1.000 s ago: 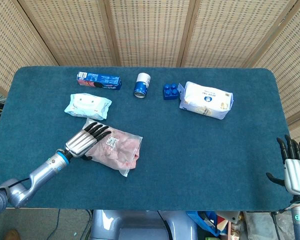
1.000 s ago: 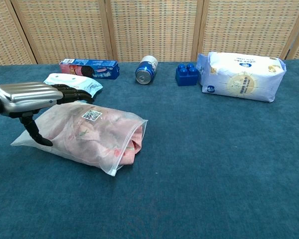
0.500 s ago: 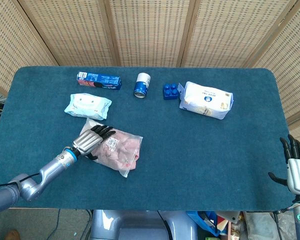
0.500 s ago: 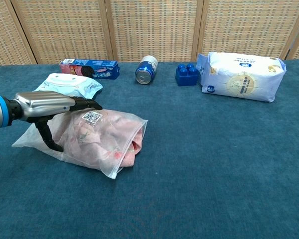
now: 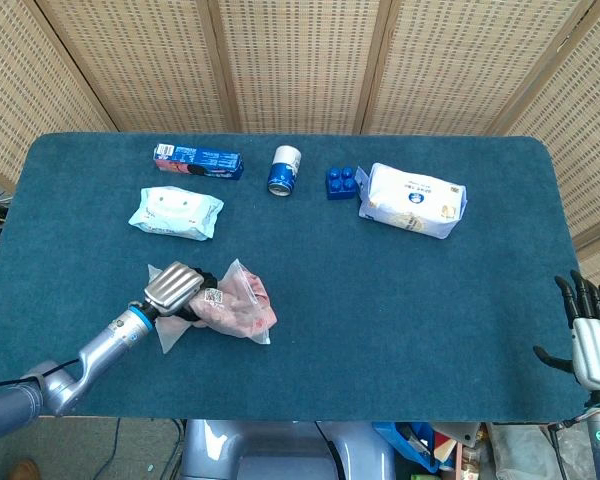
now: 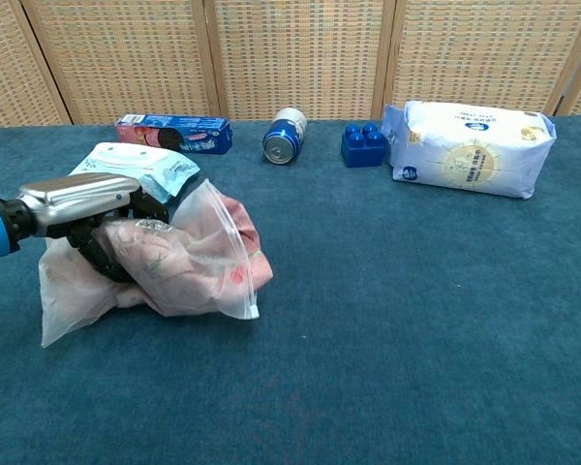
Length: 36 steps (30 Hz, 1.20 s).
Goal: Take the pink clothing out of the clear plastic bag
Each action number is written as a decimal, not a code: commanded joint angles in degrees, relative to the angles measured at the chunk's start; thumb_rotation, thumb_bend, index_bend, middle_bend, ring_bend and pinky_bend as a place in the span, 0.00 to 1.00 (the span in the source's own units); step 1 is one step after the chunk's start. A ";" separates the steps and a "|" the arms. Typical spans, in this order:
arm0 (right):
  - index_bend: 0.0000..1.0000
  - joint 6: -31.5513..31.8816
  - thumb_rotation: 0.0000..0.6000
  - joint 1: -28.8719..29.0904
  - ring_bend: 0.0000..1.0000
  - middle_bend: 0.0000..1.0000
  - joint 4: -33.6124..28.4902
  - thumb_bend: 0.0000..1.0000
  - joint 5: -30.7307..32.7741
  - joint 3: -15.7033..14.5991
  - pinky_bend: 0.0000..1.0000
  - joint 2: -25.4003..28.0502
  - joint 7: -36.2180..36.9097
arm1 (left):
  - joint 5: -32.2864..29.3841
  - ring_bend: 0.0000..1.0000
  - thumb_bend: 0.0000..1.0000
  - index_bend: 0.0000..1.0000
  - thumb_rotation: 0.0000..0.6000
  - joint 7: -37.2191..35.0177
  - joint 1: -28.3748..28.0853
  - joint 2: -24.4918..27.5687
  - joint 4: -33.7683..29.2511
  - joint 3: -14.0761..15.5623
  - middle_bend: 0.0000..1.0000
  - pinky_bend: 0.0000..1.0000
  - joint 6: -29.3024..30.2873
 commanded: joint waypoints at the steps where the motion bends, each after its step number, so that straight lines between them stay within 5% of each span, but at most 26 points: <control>1: 0.00 -0.62 1.00 0.75 0.00 0.00 0.34 0.00 -2.02 -0.40 0.00 0.38 2.65 | 0.78 0.51 0.46 0.61 1.00 -7.78 2.16 -3.22 2.78 -1.45 0.55 0.62 7.73; 9: 0.08 -5.98 1.00 6.75 0.00 0.00 -1.65 0.00 -9.24 0.36 0.00 6.79 20.37 | 0.52 0.51 0.46 0.61 1.00 -18.20 -0.80 -6.16 3.01 -4.73 0.55 0.62 10.46; 18: 0.27 -12.59 1.00 13.84 0.00 0.00 -9.28 0.02 -11.78 2.69 0.00 14.93 34.94 | 0.69 0.51 0.46 0.61 1.00 -17.44 -7.07 -9.63 3.66 -8.18 0.55 0.62 8.79; 28: 0.38 -20.54 1.00 19.63 0.00 0.00 -15.92 0.09 -9.31 4.27 0.00 19.22 39.10 | 0.55 0.51 0.46 0.62 1.00 -14.48 -12.16 -12.94 4.98 -10.25 0.55 0.62 7.25; 36: 0.38 -26.85 1.00 25.10 0.00 0.00 -19.96 0.09 -2.89 6.84 0.00 17.97 34.75 | -1.13 0.51 0.46 0.62 1.00 -12.40 -15.56 -16.47 5.64 -11.74 0.55 0.62 5.07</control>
